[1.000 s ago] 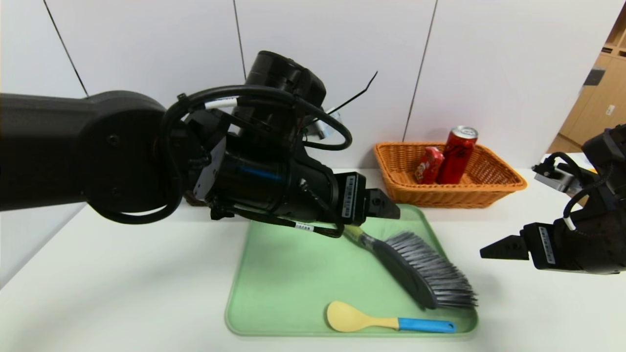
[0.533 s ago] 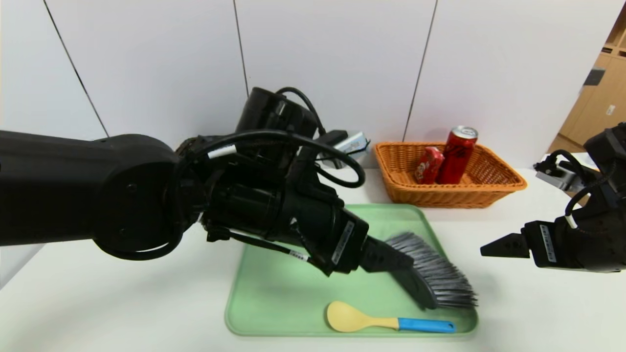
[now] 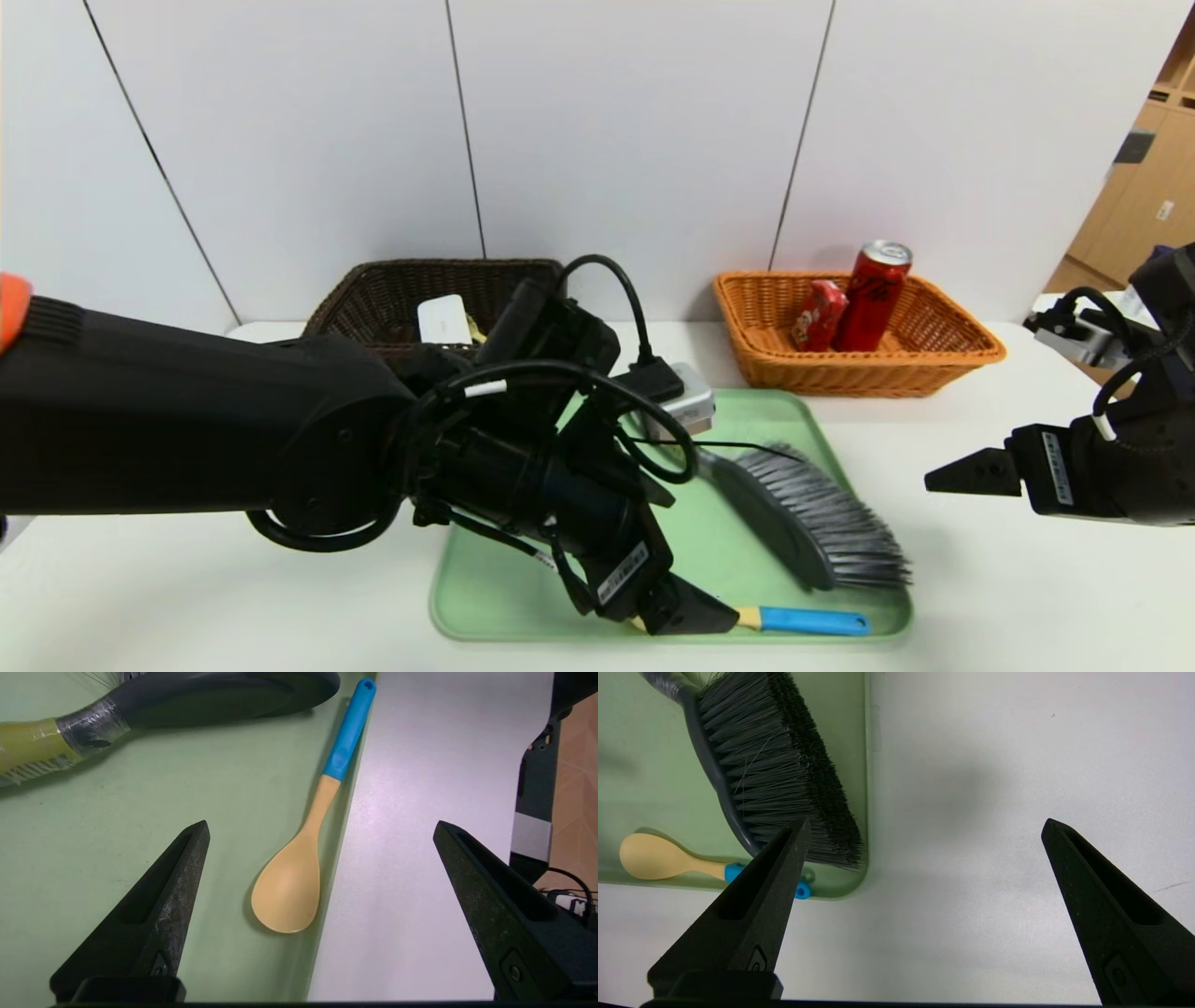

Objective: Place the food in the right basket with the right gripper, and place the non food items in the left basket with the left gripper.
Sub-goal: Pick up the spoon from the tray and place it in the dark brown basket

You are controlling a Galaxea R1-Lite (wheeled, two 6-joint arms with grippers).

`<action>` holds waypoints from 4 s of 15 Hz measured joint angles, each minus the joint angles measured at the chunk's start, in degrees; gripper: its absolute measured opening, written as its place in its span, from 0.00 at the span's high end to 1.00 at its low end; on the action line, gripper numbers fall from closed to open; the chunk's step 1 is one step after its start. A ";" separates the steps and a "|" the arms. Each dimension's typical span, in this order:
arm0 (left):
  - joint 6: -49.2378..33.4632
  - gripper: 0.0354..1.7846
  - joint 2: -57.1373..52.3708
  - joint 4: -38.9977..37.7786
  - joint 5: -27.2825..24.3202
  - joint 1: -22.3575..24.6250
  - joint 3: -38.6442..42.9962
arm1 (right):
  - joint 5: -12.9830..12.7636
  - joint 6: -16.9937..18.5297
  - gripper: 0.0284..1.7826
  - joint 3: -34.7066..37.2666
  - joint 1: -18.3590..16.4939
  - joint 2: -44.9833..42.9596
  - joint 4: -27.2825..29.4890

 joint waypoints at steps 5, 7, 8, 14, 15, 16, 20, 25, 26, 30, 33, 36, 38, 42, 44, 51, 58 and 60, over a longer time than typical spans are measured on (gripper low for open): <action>4.55 0.06 3.67 -1.16 1.11 -0.06 -3.33 | 0.09 -0.02 0.04 1.18 -0.01 -0.59 -0.10; 7.61 0.06 4.45 -2.97 1.41 -0.11 -2.89 | 0.11 -0.02 0.04 1.62 -0.01 -0.66 -0.10; 8.87 0.06 4.85 -4.05 1.57 -0.11 -2.67 | 0.15 -0.05 0.04 1.88 0.00 -0.66 -0.11; 13.64 0.06 7.69 -5.25 4.75 -0.55 -3.08 | 0.12 -0.02 0.04 3.54 -0.30 -0.50 -0.29; 13.58 0.06 8.08 -5.25 4.83 -0.91 -3.11 | 0.17 -0.02 0.04 3.61 -0.45 -0.41 -0.35; 13.28 0.06 8.44 -5.28 4.91 -1.44 -3.19 | 0.12 -0.02 0.04 3.61 -0.56 -0.33 -0.41; 12.73 0.06 9.35 -5.32 5.27 -2.86 -3.66 | 0.11 -0.05 0.04 3.43 -0.83 0.13 -0.52; 12.76 0.06 11.20 -6.30 8.41 -3.30 -5.03 | 0.15 -0.02 0.04 3.56 -0.98 0.17 -0.77; 12.76 0.06 11.39 -6.35 8.78 -3.52 -5.03 | 0.15 -0.02 0.04 3.58 -0.98 0.17 -0.82; 12.76 0.06 11.41 -6.19 9.00 -4.02 -4.82 | 0.15 -0.05 0.04 3.56 -1.02 0.06 -0.83; 12.84 0.06 11.31 -6.35 9.29 -4.28 -4.27 | 0.22 -0.05 0.04 3.52 -0.98 -0.06 -0.82; 13.01 0.06 11.19 -6.58 11.92 -4.44 -2.69 | 0.22 -0.05 0.04 3.47 -0.98 -0.41 -0.73; 12.95 0.06 11.06 -6.83 12.63 -4.19 -1.35 | 0.23 -0.02 0.04 3.54 -0.98 -0.77 -0.71; 12.70 0.06 9.90 -6.39 12.85 -3.78 -0.09 | 0.26 -0.02 0.04 3.64 -0.80 -1.07 -0.62; 12.51 0.06 9.11 -6.39 12.96 -3.91 0.83 | 0.23 -0.05 0.04 3.67 -0.74 -1.10 -0.63; 11.79 0.06 8.58 -11.12 12.39 -7.11 2.27 | 0.12 -0.02 0.04 4.08 -0.72 -1.40 -0.52; 8.44 0.06 7.31 -6.44 11.45 -7.86 -3.99 | 0.15 -0.05 0.04 5.05 -0.69 -1.49 -0.63; 6.67 0.06 5.30 1.32 10.23 -7.64 -6.67 | 0.15 -0.05 0.04 5.05 -0.43 -1.40 -0.71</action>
